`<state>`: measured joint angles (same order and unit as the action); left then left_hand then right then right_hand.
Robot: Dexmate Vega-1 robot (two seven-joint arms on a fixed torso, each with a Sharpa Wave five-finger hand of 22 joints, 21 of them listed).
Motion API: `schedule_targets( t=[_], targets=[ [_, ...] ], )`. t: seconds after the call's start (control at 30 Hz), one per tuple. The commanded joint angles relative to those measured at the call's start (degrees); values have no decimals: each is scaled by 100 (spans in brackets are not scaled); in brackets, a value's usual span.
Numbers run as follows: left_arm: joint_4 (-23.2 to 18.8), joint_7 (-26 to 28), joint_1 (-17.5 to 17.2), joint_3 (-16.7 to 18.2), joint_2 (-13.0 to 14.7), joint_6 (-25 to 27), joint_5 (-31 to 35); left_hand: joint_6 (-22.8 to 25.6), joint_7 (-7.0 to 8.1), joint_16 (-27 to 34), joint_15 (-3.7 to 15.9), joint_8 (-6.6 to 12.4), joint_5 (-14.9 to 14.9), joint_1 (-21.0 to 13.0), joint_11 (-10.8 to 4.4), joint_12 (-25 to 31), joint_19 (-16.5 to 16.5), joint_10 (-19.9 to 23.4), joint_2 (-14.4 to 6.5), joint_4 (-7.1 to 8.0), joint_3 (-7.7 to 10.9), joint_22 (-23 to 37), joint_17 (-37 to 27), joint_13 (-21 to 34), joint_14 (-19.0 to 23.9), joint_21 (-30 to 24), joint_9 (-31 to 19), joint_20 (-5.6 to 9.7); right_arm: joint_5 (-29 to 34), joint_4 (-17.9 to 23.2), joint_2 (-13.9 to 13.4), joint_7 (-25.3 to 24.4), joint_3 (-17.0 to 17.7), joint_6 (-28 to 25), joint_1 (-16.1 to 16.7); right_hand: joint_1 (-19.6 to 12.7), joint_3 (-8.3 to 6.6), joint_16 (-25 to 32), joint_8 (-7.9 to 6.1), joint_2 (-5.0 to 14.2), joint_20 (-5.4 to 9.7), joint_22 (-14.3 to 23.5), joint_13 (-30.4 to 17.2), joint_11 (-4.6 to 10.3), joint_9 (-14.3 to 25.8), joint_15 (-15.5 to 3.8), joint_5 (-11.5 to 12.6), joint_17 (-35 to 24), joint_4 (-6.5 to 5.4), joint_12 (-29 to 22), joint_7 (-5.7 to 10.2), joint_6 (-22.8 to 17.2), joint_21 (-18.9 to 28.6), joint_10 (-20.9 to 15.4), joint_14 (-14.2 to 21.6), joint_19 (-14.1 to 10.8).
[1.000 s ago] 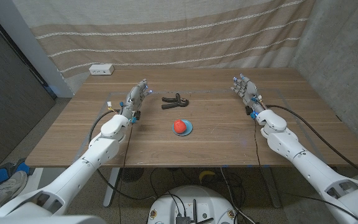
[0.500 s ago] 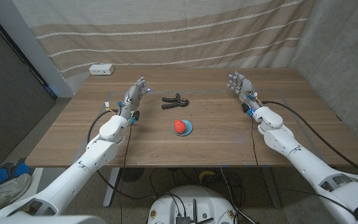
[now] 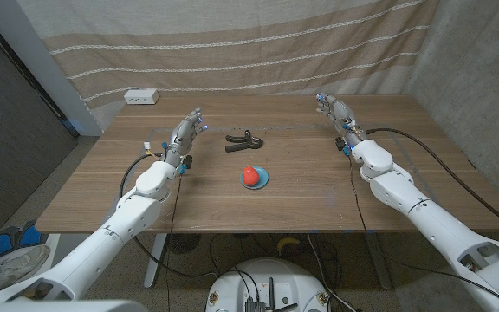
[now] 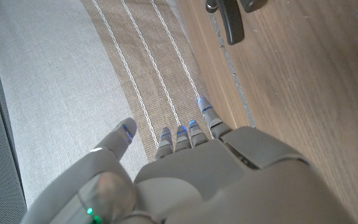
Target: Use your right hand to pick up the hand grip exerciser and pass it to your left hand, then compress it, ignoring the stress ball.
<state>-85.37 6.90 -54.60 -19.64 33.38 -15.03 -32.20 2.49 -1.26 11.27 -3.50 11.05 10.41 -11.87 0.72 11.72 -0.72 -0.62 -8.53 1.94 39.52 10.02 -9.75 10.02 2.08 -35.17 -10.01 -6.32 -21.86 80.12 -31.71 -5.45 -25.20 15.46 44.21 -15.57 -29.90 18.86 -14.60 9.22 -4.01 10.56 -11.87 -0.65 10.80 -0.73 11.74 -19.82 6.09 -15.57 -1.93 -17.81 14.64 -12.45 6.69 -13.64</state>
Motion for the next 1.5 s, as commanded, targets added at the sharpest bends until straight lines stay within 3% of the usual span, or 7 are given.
schedule_targets(
  t=[0.03,0.43,0.83,1.5],
  targets=[
    [40,-43,23,-21,45,81,1,96,-13,65,-28,45,19,64,39,51,-80,112,-41,-54,30,20,-12,32,141,-23,-33,-43,780,715,-316,-515,-121,-379,60,-74,-43,61,-27,112,-5,14,-15,-5,21,-15,49,-35,36,-36,-3,-87,38,-88,94,-89],
    [83,-129,-22,36,73,-40,-56,227,-41,111,-44,56,16,126,26,68,-216,243,-35,-69,49,29,-24,36,431,-34,-41,-86,1348,1109,-389,-727,-226,-529,53,-128,-71,105,-34,117,2,24,-29,0,27,-67,66,-61,41,-51,17,-182,53,-180,155,-139],
    [127,-223,-11,31,81,-113,-65,315,-69,76,33,58,17,156,112,88,-242,375,-33,-100,76,33,-23,38,491,-14,-45,58,1934,1343,-451,-837,-359,-729,-35,-175,-91,146,-26,115,90,30,-43,17,32,-110,79,-88,45,-52,37,-242,64,-236,211,-177],
    [176,-209,95,-60,7,-104,19,377,-77,45,64,54,16,183,110,72,-245,412,-32,-124,98,36,-23,40,517,11,-47,61,2813,1669,-620,-865,-540,-1046,-157,-245,-113,182,-21,105,79,36,-58,48,38,-191,96,-121,63,-61,72,-341,75,-336,240,-219]
  ],
)
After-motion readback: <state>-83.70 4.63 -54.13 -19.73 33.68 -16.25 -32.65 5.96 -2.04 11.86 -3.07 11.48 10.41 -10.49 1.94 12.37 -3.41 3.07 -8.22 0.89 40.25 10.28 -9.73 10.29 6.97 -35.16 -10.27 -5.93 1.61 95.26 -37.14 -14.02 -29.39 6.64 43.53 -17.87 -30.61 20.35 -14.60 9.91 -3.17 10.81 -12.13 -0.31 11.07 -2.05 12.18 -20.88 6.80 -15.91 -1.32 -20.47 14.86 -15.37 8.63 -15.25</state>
